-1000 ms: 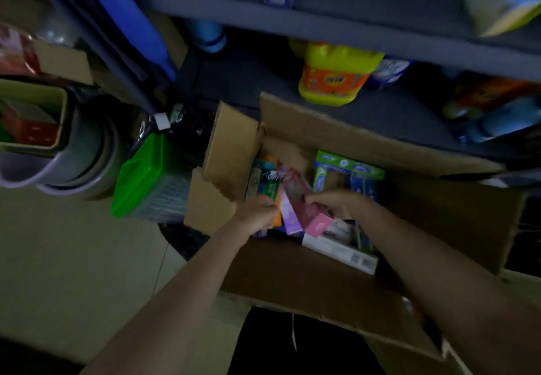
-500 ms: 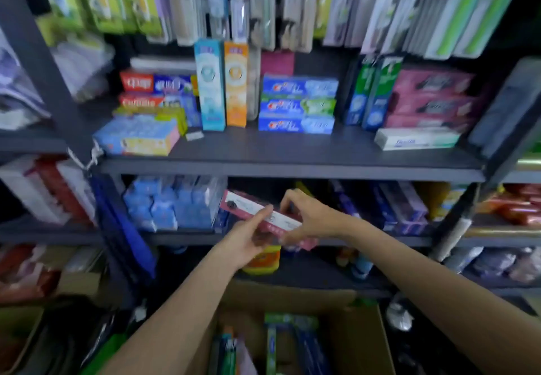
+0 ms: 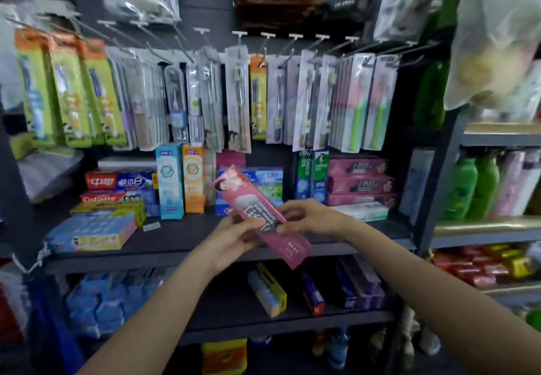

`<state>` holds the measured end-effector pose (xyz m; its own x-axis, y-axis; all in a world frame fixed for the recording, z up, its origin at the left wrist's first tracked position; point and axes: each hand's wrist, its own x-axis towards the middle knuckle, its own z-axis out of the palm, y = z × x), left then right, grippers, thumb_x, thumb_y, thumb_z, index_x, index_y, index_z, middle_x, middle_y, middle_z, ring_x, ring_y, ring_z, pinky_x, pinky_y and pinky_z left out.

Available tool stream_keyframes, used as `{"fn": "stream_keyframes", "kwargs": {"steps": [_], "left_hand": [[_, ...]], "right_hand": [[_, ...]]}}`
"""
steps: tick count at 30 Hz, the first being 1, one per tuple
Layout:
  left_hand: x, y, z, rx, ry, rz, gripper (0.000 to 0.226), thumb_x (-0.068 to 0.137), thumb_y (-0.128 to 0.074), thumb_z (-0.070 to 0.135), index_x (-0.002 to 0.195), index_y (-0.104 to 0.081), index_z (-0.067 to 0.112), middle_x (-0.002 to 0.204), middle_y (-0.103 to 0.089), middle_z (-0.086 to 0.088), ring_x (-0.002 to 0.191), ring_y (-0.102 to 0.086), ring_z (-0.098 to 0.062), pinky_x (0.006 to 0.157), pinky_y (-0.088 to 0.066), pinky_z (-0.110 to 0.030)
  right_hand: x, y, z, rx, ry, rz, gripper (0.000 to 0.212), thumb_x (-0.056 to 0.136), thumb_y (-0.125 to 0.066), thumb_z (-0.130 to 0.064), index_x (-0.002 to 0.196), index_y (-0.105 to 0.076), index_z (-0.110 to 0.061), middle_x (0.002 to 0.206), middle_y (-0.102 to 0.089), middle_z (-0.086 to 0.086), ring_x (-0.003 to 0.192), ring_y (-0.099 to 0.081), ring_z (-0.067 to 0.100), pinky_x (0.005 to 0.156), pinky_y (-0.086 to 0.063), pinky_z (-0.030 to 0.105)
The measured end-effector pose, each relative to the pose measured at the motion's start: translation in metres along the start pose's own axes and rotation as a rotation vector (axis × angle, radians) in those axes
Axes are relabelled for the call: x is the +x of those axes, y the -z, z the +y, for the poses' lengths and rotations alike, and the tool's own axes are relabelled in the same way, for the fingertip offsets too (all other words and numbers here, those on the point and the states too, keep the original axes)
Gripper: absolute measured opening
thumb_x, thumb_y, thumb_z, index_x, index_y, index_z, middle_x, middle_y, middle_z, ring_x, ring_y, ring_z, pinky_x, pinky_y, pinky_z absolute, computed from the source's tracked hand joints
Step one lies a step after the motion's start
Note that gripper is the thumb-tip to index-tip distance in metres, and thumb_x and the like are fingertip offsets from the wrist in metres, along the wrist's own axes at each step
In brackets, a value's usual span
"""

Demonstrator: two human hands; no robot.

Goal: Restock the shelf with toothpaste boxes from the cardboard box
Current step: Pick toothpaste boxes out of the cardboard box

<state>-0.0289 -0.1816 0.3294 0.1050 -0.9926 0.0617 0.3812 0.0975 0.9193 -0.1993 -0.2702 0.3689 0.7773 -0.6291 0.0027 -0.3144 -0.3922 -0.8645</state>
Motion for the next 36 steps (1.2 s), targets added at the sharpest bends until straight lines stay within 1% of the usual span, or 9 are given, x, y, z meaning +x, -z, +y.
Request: {"fn": "stream_keyframes", "kwargs": {"steps": [6,9,12,14,18,23,27,30,36], "left_hand": [[0.039,-0.033,0.009,0.348,0.099,0.003,0.029,0.086,-0.06,0.008,0.115,-0.055,0.013,0.104,-0.067,-0.004,0.089,-0.063,-0.018,0.08,-0.051,-0.029],[0.062,-0.047,0.021,0.966,0.036,-0.021,0.038,0.087,-0.062,0.017,0.122,-0.048,0.018,0.104,-0.058,0.003,0.092,-0.055,-0.012,0.071,-0.043,-0.017],[0.09,-0.069,0.03,1.303,-0.023,-0.095,0.034,0.084,-0.065,0.021,0.114,-0.051,0.015,0.092,-0.054,0.003,0.09,-0.051,-0.016,0.068,-0.04,-0.022],[0.108,-0.082,0.028,1.331,0.016,-0.085,0.033,0.082,-0.065,0.018,0.11,-0.05,0.011,0.092,-0.059,-0.004,0.088,-0.053,-0.019,0.072,-0.041,-0.028],[0.14,-0.105,0.019,1.323,0.035,-0.08,0.021,0.082,-0.062,0.016,0.099,-0.057,0.005,0.095,-0.063,-0.015,0.089,-0.056,-0.022,0.08,-0.045,-0.038],[0.178,-0.141,0.004,1.554,-0.015,-0.144,0.029,0.088,-0.056,0.024,0.112,-0.049,0.011,0.108,-0.059,-0.006,0.1,-0.054,-0.022,0.084,-0.04,-0.033],[0.198,-0.164,-0.009,1.793,-0.576,0.102,0.034,0.092,-0.045,0.023,0.124,-0.043,0.015,0.129,-0.046,0.0,0.119,-0.037,-0.021,0.099,-0.029,-0.034],[0.206,-0.152,-0.022,1.76,-0.744,0.139,0.034,0.092,-0.041,0.018,0.126,-0.043,0.016,0.131,-0.041,0.002,0.122,-0.034,-0.018,0.101,-0.026,-0.031],[0.215,-0.111,-0.054,1.836,-0.536,0.076,0.035,0.093,-0.038,0.018,0.128,-0.039,0.02,0.135,-0.033,0.006,0.126,-0.027,-0.015,0.103,-0.023,-0.028]], "right_hand": [[0.003,0.054,0.009,-0.146,0.022,0.028,0.039,0.084,-0.068,-0.013,0.12,-0.054,-0.015,0.11,-0.061,0.007,0.089,-0.057,0.019,0.073,-0.044,0.02],[0.003,0.067,0.008,-0.692,0.378,0.427,0.063,0.084,-0.068,-0.016,0.139,-0.038,-0.014,0.134,-0.046,0.005,0.113,-0.052,0.022,0.088,-0.045,0.021],[0.005,0.066,0.018,-1.22,0.509,0.279,0.071,0.079,-0.066,-0.007,0.142,-0.034,-0.015,0.145,-0.035,0.006,0.121,-0.044,0.027,0.079,-0.055,0.045],[0.011,0.064,0.038,-1.346,0.533,0.266,0.078,0.062,-0.077,-0.009,0.132,-0.044,-0.004,0.129,-0.053,0.012,0.103,-0.057,0.029,0.059,-0.057,0.041],[0.016,0.076,0.08,-1.289,0.566,0.547,0.051,0.056,-0.066,-0.013,0.104,-0.048,-0.009,0.088,-0.064,0.002,0.058,-0.063,0.015,0.029,-0.037,0.022],[0.024,0.109,0.117,-1.137,0.446,0.572,0.052,0.05,-0.073,-0.002,0.098,-0.055,-0.006,0.093,-0.059,0.007,0.04,-0.052,0.024,0.028,-0.028,0.024],[0.039,0.159,0.134,-1.181,0.19,0.769,0.068,0.037,-0.084,0.001,0.09,-0.043,-0.008,0.092,-0.057,0.01,0.033,-0.047,0.02,0.031,-0.011,0.017],[0.053,0.199,0.15,-1.109,0.04,0.81,0.074,0.042,-0.078,0.015,0.101,-0.037,-0.006,0.109,-0.059,0.026,0.037,-0.052,0.029,0.032,-0.001,0.014],[0.077,0.228,0.154,-1.064,-0.218,0.767,0.068,0.083,-0.048,0.012,0.142,-0.019,-0.007,0.152,-0.01,0.019,0.085,-0.062,0.034,0.055,-0.033,0.031]]}}
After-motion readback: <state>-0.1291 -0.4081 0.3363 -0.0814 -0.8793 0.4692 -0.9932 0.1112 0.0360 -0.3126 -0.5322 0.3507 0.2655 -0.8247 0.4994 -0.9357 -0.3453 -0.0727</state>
